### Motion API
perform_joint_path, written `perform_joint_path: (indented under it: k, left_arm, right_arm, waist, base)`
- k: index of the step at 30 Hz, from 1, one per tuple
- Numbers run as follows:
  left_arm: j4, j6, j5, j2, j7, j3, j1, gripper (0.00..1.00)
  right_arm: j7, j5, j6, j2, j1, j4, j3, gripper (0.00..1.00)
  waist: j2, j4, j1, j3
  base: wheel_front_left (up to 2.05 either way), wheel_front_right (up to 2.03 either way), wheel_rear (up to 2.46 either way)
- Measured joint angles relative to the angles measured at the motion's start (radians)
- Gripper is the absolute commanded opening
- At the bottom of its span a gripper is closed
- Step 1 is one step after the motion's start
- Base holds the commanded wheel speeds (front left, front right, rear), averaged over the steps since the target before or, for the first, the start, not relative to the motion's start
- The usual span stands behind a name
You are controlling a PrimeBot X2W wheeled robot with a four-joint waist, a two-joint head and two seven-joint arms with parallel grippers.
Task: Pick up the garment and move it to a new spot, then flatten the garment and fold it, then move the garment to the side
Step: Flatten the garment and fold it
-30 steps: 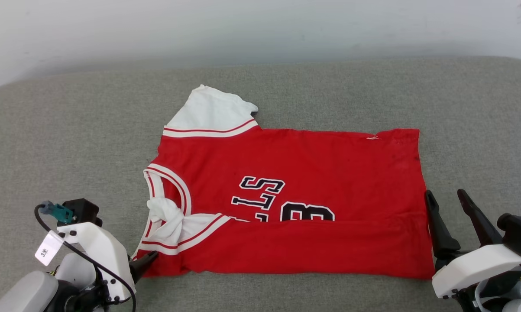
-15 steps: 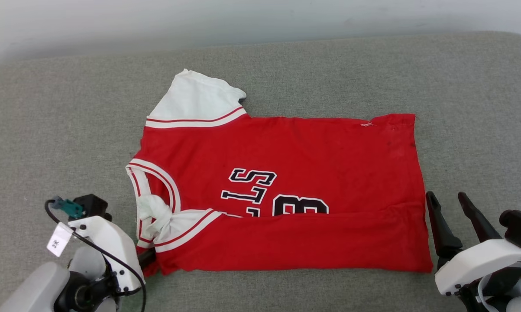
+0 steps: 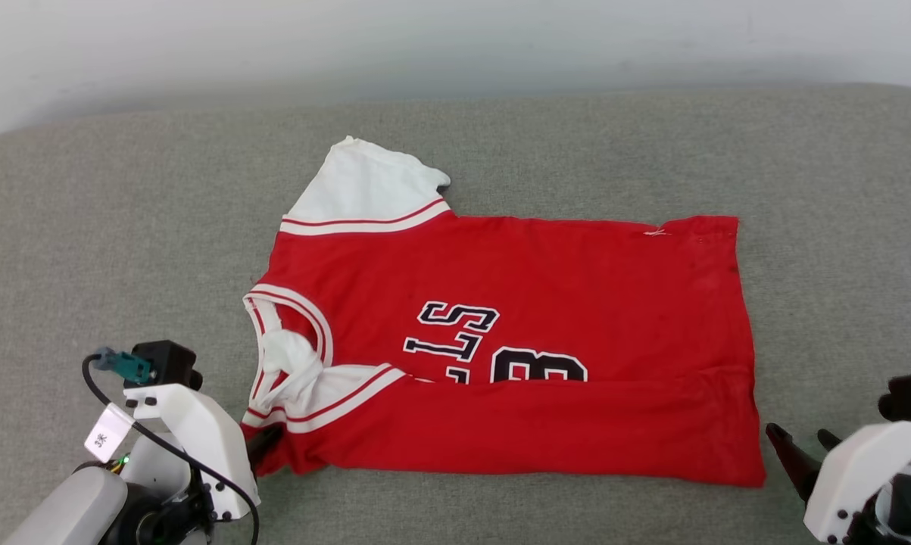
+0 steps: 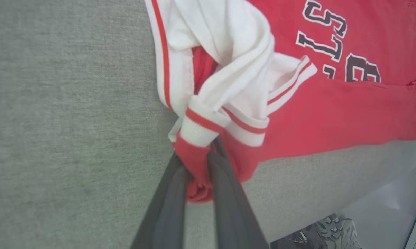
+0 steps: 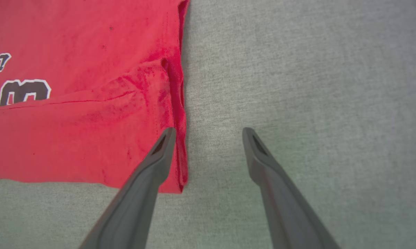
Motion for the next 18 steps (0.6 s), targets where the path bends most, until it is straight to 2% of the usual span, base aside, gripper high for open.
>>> perform_joint_path:
  k: [12, 13, 14, 15, 18]
  left_arm:
    - [-0.065, 0.008, 0.01, 0.005, -0.014, 0.012, -0.004, 0.0]
    - [-0.064, 0.008, 0.011, 0.004, -0.016, 0.012, -0.004, 0.0]
    - [-0.063, 0.007, 0.011, 0.003, -0.017, 0.012, -0.004, 0.0]
    - [-0.062, 0.007, 0.011, 0.002, -0.021, 0.012, -0.004, 0.0]
    - [-0.057, 0.0, 0.013, -0.002, -0.037, 0.013, -0.004, 0.0]
  right_arm:
    - [0.174, 0.026, 0.0, -0.028, -0.1, 0.126, 0.101, 1.0]
    - [0.185, 0.031, 0.0, -0.029, -0.105, 0.132, 0.102, 0.87]
    - [0.192, 0.035, 0.0, -0.031, -0.11, 0.135, 0.104, 0.3]
    - [0.192, 0.035, 0.0, -0.032, -0.113, 0.138, 0.105, 0.0]
    - [0.192, 0.042, 0.0, -0.033, -0.121, 0.14, 0.118, 0.0]
  waist:
    - [-0.0001, 0.032, 0.0, 0.06]
    - [-0.0001, 0.033, 0.0, 0.061]
    - [-0.0001, 0.034, 0.0, 0.062]
    - [-0.0001, 0.035, 0.0, 0.062]
    - [-0.0001, 0.035, 0.0, 0.056]
  base:
    - [0.0, 0.0, 0.0]
    - [0.0, 0.0, 0.0]
    - [0.0, 0.0, 0.0]
    - [0.0, 0.0, 0.0]
    - [0.0, 0.0, 0.0]
